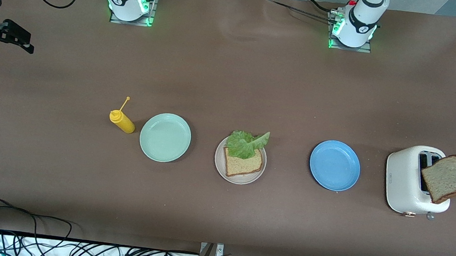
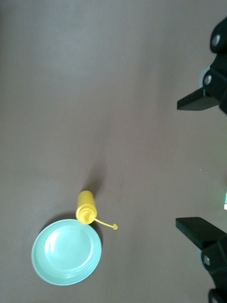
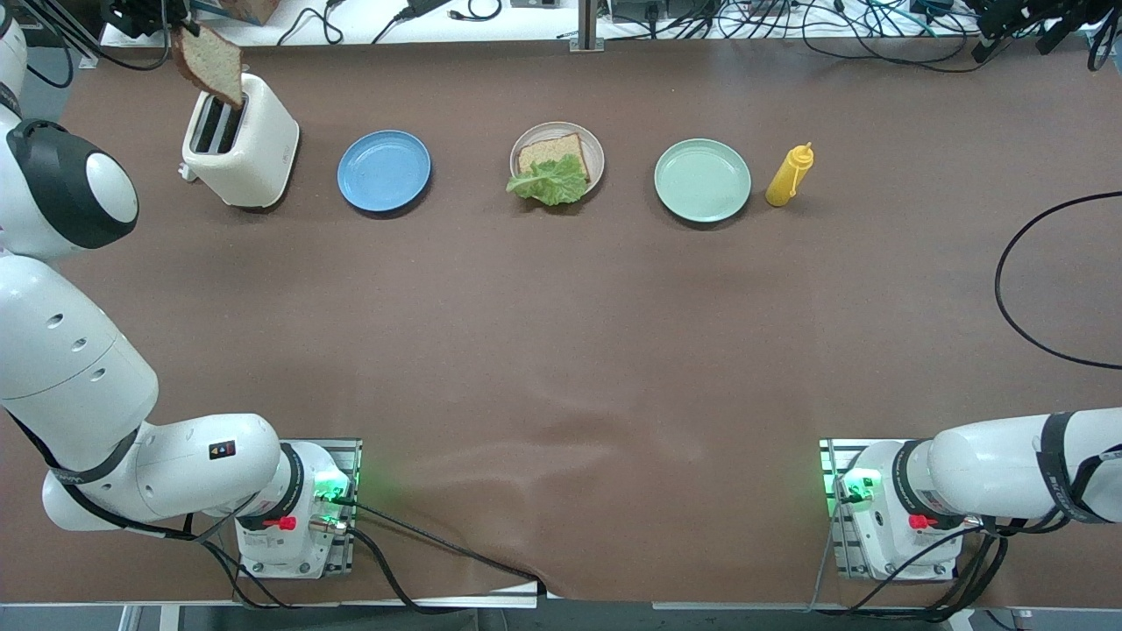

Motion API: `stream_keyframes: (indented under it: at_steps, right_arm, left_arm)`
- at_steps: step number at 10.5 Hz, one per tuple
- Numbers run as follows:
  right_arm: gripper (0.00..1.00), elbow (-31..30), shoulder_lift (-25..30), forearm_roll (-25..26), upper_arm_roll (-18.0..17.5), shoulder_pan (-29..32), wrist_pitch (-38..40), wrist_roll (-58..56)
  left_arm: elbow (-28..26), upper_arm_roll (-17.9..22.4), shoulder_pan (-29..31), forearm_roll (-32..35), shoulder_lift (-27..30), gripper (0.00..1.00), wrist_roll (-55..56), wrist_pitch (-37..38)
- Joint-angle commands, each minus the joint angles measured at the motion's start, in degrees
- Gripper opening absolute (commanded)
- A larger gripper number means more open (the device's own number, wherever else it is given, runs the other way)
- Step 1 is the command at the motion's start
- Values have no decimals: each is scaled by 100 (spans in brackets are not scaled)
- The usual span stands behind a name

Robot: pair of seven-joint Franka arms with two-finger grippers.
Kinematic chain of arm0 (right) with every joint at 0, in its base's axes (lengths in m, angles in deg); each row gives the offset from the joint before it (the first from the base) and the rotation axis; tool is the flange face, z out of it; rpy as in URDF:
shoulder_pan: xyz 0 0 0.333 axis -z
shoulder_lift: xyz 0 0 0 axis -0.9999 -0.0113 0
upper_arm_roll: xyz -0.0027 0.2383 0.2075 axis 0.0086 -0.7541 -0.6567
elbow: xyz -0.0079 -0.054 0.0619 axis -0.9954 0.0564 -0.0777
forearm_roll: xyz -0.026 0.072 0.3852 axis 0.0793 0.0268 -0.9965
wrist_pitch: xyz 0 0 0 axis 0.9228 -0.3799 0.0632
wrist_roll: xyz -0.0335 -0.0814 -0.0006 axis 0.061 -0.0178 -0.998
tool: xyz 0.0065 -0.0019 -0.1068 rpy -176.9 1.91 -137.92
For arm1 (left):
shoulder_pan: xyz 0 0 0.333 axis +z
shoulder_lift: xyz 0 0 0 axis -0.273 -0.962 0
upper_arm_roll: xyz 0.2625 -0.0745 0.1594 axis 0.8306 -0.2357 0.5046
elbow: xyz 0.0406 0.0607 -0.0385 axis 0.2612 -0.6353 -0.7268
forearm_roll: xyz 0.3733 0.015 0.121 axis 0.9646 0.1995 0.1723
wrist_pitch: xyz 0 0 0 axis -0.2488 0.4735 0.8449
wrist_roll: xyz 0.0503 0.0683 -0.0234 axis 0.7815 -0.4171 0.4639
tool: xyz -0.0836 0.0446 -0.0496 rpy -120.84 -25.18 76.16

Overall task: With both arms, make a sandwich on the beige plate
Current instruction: 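Lift the bread slice out of the toaster with the left gripper, then carry the bread slice over the beige plate with the left gripper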

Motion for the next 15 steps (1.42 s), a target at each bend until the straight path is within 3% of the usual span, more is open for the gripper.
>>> stream_keyframes:
  at_steps: [1,3,5,10,15]
  right_arm:
    - [100,-505,159,128,-121,173,-367,89]
    - [100,-454,168,372,-199,182,-516,90]
    - [100,-164,98,436,-428,217,-535,63]
    - [100,-110,45,190,-411,261,-324,80]
    - [100,-110,79,-109,-375,261,-263,177]
  left_arm:
    - [45,-44,-6,-1457,-93,0,675,320]
    - [10,-71,-32,-2703,-312,0,1089,671]
    - [-411,-89,-172,-3577,-357,0,1143,734]
    - [-694,-405,-840,-4607,-796,0,1565,725]
    - [-694,-396,-1604,-4908,-1236,0,617,638]
